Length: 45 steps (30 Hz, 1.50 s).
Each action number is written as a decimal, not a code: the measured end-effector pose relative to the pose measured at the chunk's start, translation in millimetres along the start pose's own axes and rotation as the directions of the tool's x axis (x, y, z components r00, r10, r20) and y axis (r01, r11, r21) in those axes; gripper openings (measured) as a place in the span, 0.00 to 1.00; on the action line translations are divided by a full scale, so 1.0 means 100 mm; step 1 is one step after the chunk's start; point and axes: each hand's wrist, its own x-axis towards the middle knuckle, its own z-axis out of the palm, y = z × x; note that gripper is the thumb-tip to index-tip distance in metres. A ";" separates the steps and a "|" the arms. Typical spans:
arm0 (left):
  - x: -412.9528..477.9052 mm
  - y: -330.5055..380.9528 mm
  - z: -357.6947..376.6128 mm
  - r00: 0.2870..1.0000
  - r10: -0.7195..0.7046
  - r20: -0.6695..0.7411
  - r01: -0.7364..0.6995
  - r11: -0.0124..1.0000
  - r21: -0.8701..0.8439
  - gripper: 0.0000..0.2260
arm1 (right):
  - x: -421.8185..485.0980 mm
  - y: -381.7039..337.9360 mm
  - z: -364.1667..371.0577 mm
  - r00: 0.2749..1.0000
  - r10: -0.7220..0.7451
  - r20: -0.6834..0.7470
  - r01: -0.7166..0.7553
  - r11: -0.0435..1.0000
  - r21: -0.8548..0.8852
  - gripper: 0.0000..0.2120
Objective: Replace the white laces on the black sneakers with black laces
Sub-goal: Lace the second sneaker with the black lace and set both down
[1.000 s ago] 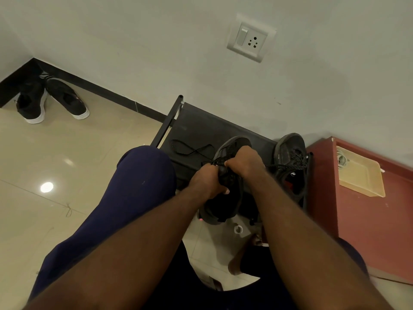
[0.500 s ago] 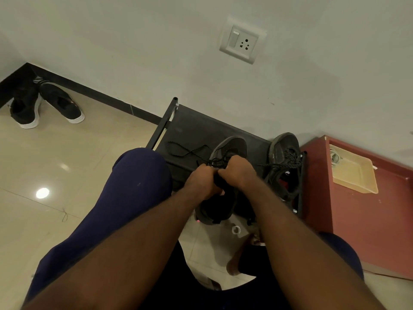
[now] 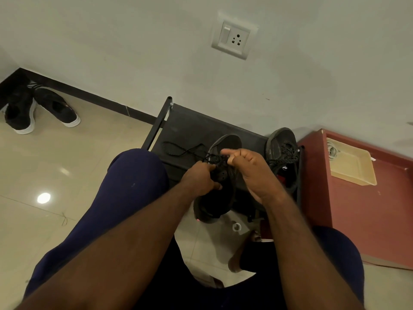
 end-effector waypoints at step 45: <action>0.06 0.03 0.03 0.999 -0.008 0.046 0.000 0.987 0.161 0.43 | -0.07 0.32 0.04 0.900 0.431 -0.059 -0.212 0.317 -0.924 0.23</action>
